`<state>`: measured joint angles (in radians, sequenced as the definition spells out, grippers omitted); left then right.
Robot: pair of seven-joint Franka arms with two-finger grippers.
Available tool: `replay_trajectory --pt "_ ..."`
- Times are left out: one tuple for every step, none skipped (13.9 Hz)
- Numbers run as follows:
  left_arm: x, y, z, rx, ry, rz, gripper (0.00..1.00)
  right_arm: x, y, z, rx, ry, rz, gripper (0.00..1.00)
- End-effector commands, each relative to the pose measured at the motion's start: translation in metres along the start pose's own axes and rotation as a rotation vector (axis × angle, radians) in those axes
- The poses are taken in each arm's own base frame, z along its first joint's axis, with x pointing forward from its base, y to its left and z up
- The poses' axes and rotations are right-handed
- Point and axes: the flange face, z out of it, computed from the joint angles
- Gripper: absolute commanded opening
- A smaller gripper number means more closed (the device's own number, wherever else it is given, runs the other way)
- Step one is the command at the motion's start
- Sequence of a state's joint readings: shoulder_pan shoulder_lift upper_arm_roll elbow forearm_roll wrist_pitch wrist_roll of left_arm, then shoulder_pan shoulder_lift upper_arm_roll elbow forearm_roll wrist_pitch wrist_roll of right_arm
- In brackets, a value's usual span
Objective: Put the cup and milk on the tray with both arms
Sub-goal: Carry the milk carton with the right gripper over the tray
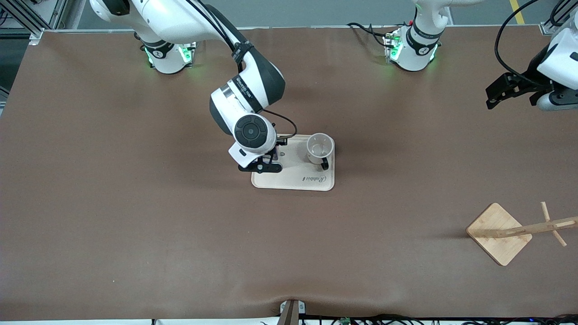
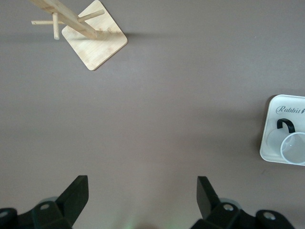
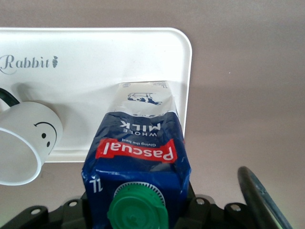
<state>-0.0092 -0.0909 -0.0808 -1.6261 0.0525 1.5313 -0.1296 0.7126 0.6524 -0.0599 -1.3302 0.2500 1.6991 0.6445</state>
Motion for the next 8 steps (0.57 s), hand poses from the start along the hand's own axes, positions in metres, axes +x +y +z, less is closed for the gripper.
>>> replay_trajectory --pt "-0.0051 -0.0054 -0.0019 -0.022 0.012 0.011 1.00 0.0054 -0.0063 0.0043 0.015 0.006 0.043 1.00" --pt "-0.0059 -0.0040 -0.0026 -0.035 0.010 0.013 1.00 0.0058 -0.0056 0.0042 0.014 0.006 0.046 1.00" --pt "-0.0063 -0.0050 -0.0033 -0.041 0.011 0.010 1.00 0.0037 -0.0079 0.0049 0.012 0.006 0.042 1.00" --pt "-0.0063 -0.0050 -0.0033 -0.041 0.011 0.012 1.00 0.0024 -0.0094 0.0054 0.010 0.007 0.039 1.00" --pt "-0.0057 -0.0058 -0.0032 -0.042 0.011 0.007 1.00 0.0028 -0.0089 0.0033 0.013 0.010 0.038 1.00" --pt "-0.0059 -0.0042 -0.0033 -0.042 0.011 -0.001 1.00 0.0023 -0.0092 0.0010 0.015 0.012 0.037 1.00" --pt "-0.0062 -0.0017 -0.0027 -0.041 0.009 -0.004 1.00 0.0015 -0.0094 -0.0017 0.018 0.015 0.036 1.00" --pt "-0.0060 0.0000 -0.0020 -0.041 0.008 -0.005 1.00 0.0010 -0.0093 -0.0026 0.019 0.015 0.035 1.00"
